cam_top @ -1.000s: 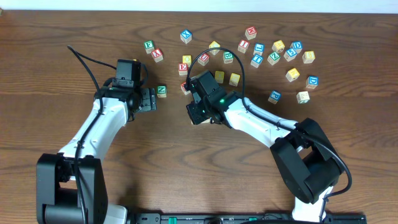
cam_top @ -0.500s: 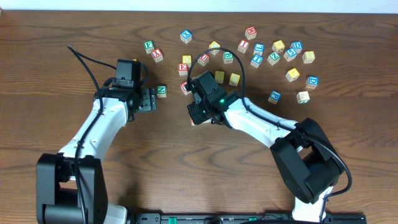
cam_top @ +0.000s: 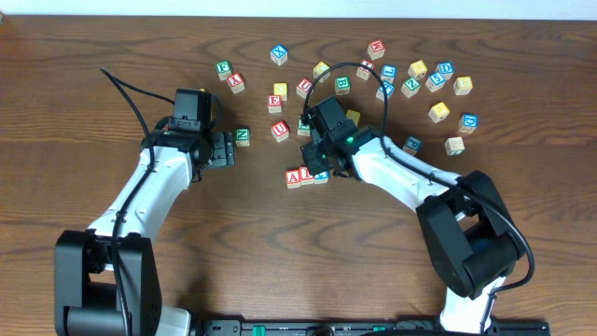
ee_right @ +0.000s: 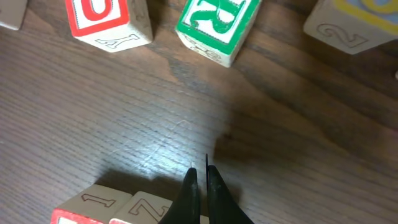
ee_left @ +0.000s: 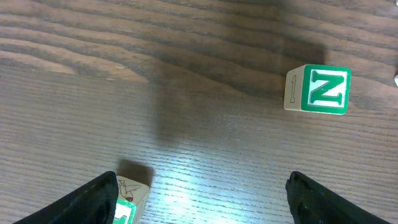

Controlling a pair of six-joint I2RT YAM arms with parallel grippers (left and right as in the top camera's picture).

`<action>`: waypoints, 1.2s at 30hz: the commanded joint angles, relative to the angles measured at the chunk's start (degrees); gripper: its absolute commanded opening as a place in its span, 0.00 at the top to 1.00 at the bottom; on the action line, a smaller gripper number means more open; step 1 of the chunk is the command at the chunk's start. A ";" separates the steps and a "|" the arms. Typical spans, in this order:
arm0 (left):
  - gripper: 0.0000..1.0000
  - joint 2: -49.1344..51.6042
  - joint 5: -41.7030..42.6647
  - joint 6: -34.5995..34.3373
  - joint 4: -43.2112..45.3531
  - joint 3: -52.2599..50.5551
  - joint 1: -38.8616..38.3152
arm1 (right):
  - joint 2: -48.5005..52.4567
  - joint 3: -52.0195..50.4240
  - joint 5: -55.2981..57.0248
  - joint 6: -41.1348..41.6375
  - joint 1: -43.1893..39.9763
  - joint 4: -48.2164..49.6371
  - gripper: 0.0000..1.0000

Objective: Spell out AI2

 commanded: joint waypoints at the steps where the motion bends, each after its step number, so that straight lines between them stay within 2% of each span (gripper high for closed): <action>1: 0.15 0.76 -0.74 0.31 -0.07 0.44 0.24 | 0.52 1.18 0.00 0.35 0.61 0.04 0.99; 36: 0.15 0.76 -0.74 0.31 -0.04 0.44 0.24 | 0.52 1.18 -2.99 0.39 2.60 -1.22 0.99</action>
